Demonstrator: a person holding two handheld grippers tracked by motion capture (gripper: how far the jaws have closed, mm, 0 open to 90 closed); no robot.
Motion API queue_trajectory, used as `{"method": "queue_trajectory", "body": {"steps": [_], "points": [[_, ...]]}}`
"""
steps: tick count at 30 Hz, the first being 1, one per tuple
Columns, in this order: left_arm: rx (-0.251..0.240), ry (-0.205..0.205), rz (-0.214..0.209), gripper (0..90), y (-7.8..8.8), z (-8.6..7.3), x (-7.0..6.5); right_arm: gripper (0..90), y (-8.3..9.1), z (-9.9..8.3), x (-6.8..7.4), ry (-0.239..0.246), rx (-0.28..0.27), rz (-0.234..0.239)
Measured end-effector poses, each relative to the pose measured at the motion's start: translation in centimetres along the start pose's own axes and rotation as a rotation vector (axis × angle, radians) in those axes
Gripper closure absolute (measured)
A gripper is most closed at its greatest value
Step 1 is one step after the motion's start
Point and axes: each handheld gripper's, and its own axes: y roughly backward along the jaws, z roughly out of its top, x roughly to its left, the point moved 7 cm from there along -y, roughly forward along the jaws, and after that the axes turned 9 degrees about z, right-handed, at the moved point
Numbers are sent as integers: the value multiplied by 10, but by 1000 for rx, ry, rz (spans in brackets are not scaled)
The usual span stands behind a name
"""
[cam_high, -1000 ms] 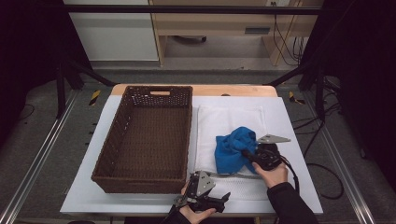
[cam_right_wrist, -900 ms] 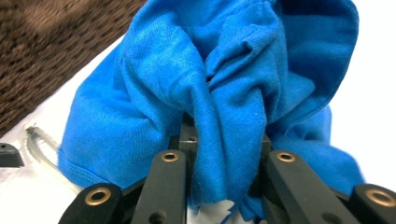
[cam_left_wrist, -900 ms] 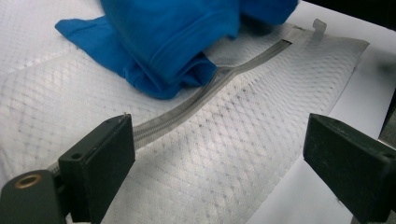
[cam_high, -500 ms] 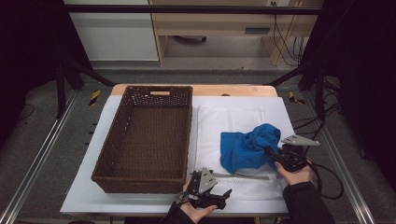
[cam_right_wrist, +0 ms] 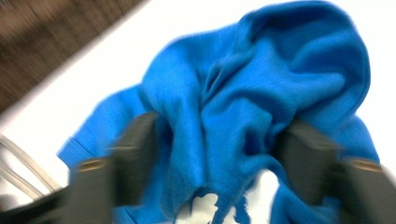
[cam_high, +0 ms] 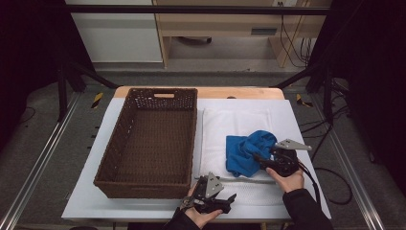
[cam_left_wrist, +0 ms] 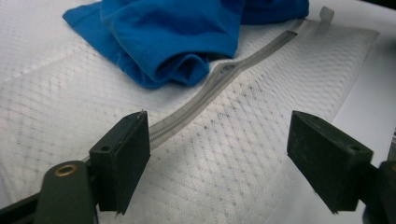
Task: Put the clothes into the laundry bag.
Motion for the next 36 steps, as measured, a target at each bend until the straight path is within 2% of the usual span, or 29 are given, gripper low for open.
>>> {"method": "queue_trajectory", "body": {"steps": [1,3,5,8,10,14,17,20,21,22,23,25,28,29,33,36], "points": [[6,-2,3,221,-1,0,-1,178,2,4,3,-4,-29,2],[26,-2,-3,250,-1,-2,-1,98,0,11,9,-10,-55,-1],[43,15,-9,262,-3,-4,-1,48,-9,14,17,-4,-40,-8],[75,29,-18,279,-6,-9,-1,45,-30,11,24,13,18,-54],[66,32,-14,290,-6,-9,-1,54,-39,7,24,10,52,-76],[64,46,-21,294,-5,-9,0,67,-55,-4,25,-4,105,-72],[62,39,-17,285,-5,-10,-1,80,-64,-15,27,18,170,-72],[60,39,-10,285,-6,-10,-1,81,-71,-22,29,68,216,-89],[58,42,-10,285,-6,-10,-1,94,-71,-22,30,63,222,-93],[57,44,-11,285,-6,-10,-1,126,-72,-23,29,79,227,-103],[56,48,-13,284,-6,-10,-1,182,-71,-22,29,85,228,-108],[56,46,-12,284,-6,-10,-1,380,-66,-20,27,73,224,-118],[58,39,-9,282,-6,-11,-1,617,-60,-18,22,66,231,-131],[57,43,-12,279,-6,-11,-1,662,-58,-18,20,61,239,-138],[52,59,-21,258,-6,-10,-1,711,-51,-15,15,33,245,-117],[48,72,-28,256,-6,-10,-1,716,-39,-9,11,23,212,-116]]}}
